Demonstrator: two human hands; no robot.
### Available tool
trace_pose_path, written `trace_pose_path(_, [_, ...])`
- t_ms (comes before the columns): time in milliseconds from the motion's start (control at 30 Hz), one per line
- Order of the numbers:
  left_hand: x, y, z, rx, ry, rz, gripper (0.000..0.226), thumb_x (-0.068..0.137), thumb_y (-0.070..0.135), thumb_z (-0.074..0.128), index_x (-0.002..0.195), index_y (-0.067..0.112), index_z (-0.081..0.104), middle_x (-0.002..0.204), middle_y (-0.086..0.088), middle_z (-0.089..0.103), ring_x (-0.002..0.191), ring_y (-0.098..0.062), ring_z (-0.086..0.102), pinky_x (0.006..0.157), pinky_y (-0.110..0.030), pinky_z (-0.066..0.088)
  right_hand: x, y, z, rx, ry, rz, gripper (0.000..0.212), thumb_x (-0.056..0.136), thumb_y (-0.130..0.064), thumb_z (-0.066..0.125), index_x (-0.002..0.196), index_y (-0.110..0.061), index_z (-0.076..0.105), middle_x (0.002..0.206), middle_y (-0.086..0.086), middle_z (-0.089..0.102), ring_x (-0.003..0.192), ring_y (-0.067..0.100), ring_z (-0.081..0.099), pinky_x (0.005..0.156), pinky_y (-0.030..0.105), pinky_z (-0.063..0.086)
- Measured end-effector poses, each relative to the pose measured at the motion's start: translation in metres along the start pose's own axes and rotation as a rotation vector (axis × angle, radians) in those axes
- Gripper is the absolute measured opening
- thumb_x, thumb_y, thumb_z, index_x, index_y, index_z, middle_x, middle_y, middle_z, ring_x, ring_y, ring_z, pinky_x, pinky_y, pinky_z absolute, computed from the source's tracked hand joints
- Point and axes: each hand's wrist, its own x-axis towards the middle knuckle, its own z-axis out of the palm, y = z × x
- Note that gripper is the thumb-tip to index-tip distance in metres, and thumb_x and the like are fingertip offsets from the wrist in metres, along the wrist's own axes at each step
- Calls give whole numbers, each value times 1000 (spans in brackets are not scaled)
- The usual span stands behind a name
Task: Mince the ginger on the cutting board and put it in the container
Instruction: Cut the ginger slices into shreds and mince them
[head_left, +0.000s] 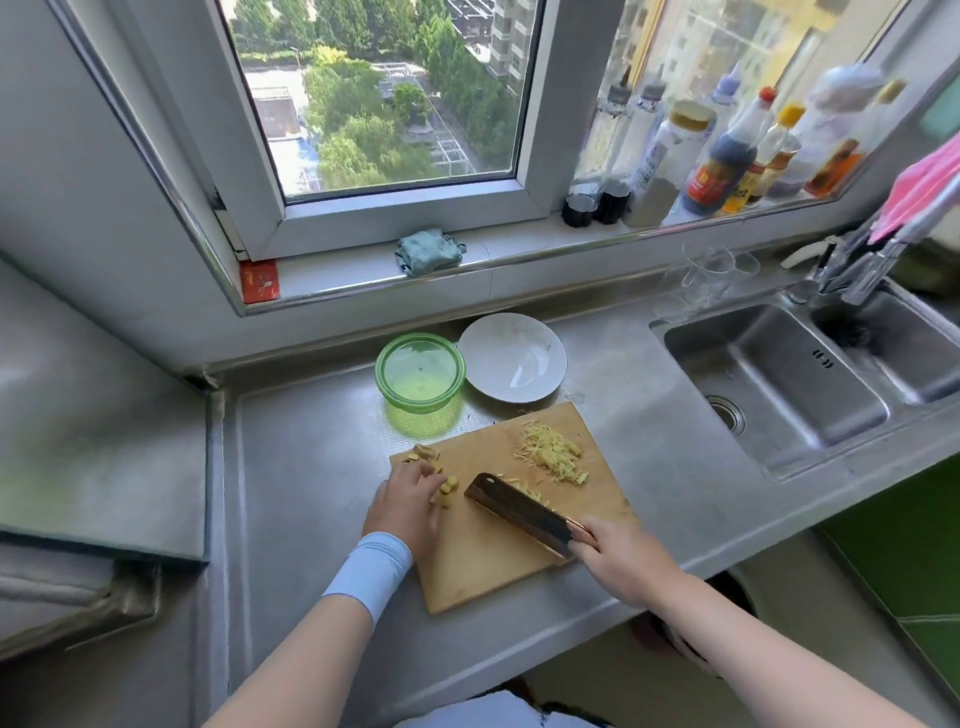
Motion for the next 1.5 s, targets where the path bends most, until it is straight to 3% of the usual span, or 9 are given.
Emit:
trace_pose_path(233, [6, 3, 0, -23, 17, 11, 32, 77, 15, 72, 108, 21, 73, 111, -2, 62, 108, -29, 56, 90, -38, 49, 16, 13, -16, 102, 144, 89, 19, 98, -43, 50, 82, -33, 49, 82, -3, 62, 78, 22, 59, 68, 37, 48])
trace_pose_path(433, [13, 30, 11, -47, 71, -31, 32, 78, 10, 69, 107, 22, 73, 103, -2, 63, 97, -28, 56, 90, -41, 49, 22, 16, -9, 109, 55, -21, 32, 98, -42, 50, 69, -33, 39, 67, -7, 50, 64, 12, 48, 55, 27, 29])
trace_pose_path(667, [14, 40, 28, -82, 222, -282, 30, 75, -1, 73, 102, 12, 75, 102, -9, 67, 98, -36, 59, 86, -45, 54, 55, 33, -40, 144, 94, -50, 22, 100, -43, 46, 80, -33, 46, 80, -7, 58, 82, 22, 58, 64, 34, 41])
trace_pose_path(833, [5, 43, 27, -109, 237, -430, 39, 79, 1, 68, 114, 18, 70, 111, -4, 68, 110, -31, 53, 93, -42, 49, 66, 10, -33, 94, 114, -187, 24, 99, -43, 42, 116, -36, 57, 104, 0, 66, 97, 28, 60, 76, 35, 47])
trace_pose_path(1000, [0, 34, 34, -1, 147, -330, 32, 83, 17, 74, 113, 27, 70, 119, 5, 66, 123, -31, 53, 89, -45, 53, 63, -1, -5, 1, 152, -282, 49, 103, -37, 36, 151, -36, 34, 123, 2, 64, 107, 27, 60, 89, 36, 47])
trace_pose_path(1067, [3, 29, 35, 11, 127, -282, 32, 80, 16, 78, 110, 25, 72, 113, 3, 68, 114, -33, 58, 82, -44, 56, 63, -1, 10, -133, 203, -306, 53, 104, -36, 38, 156, -32, 27, 120, 4, 60, 102, 27, 60, 86, 38, 49])
trace_pose_path(1233, [-7, 23, 28, -19, 87, -126, 34, 72, 12, 83, 102, 24, 73, 101, 7, 68, 99, -26, 59, 76, -38, 57, 64, -11, 42, -238, 339, -273, 71, 63, -12, 87, 130, -21, 62, 81, 3, 52, 67, 24, 54, 44, 35, 46])
trace_pose_path(1400, [-25, 5, 17, -105, 209, -147, 37, 83, 25, 49, 111, 17, 72, 106, 0, 68, 98, -24, 59, 87, -33, 52, 60, -25, 51, -153, 326, -130, 75, 87, 0, 47, 147, -41, 26, 121, 1, 38, 112, 23, 39, 81, 37, 40])
trace_pose_path(1500, [-31, -9, 14, -143, 197, -188, 40, 83, 21, 51, 118, 20, 68, 110, 2, 66, 101, -23, 56, 90, -34, 51, 66, -29, 58, -136, 366, -80, 78, 77, 4, 52, 144, -36, 42, 116, 3, 42, 105, 25, 40, 90, 39, 37])
